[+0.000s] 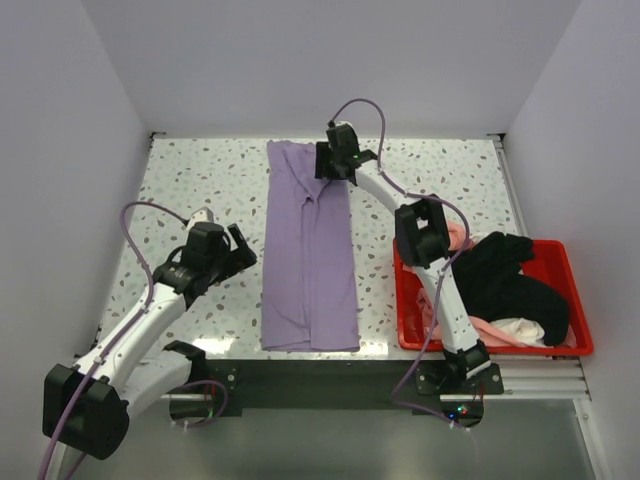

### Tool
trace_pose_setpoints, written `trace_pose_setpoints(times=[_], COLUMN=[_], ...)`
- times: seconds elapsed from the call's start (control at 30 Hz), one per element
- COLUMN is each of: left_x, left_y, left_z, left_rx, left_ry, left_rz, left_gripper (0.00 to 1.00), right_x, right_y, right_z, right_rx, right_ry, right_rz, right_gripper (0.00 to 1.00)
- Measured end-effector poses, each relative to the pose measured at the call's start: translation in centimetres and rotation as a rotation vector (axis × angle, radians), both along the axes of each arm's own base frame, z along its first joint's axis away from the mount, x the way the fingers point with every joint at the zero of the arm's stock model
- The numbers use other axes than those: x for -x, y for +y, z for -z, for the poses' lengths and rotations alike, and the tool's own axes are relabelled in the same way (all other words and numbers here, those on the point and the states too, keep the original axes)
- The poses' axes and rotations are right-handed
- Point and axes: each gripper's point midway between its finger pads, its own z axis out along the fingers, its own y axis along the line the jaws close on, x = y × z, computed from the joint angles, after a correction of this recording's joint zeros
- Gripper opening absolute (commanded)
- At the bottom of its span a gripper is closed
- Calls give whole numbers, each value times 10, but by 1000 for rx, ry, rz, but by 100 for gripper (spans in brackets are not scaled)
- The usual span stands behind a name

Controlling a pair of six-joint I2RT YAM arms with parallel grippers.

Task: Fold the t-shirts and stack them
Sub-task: Fold the tshirt

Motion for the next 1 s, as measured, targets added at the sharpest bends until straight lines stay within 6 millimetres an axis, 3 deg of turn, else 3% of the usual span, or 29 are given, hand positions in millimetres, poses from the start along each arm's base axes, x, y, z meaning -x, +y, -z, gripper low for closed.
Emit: trace_pose_setpoints(times=[0.17, 0.47, 0.73, 0.83, 0.87, 1.0], left_x=[0, 1, 1, 1, 1, 1], left_y=[1, 4, 7, 7, 7, 7], left_z=[1, 2, 4, 4, 4, 5], left_rx=[-4, -17, -30, -32, -32, -34], left_ry=[4, 6, 12, 14, 14, 17], left_rz=[-2, -12, -21, -21, -21, -22], left_gripper=[100, 100, 100, 100, 100, 100], right_x=[-1, 2, 6, 8, 8, 11], right_y=[2, 11, 11, 12, 12, 14], right_z=[9, 10, 16, 19, 20, 20], right_rx=[-9, -52, -56, -60, -62, -71], right_ry=[11, 23, 42, 52, 51, 54], right_rz=[-7, -28, -34, -40, -42, -51], right_gripper=[54, 52, 18, 10, 3, 0])
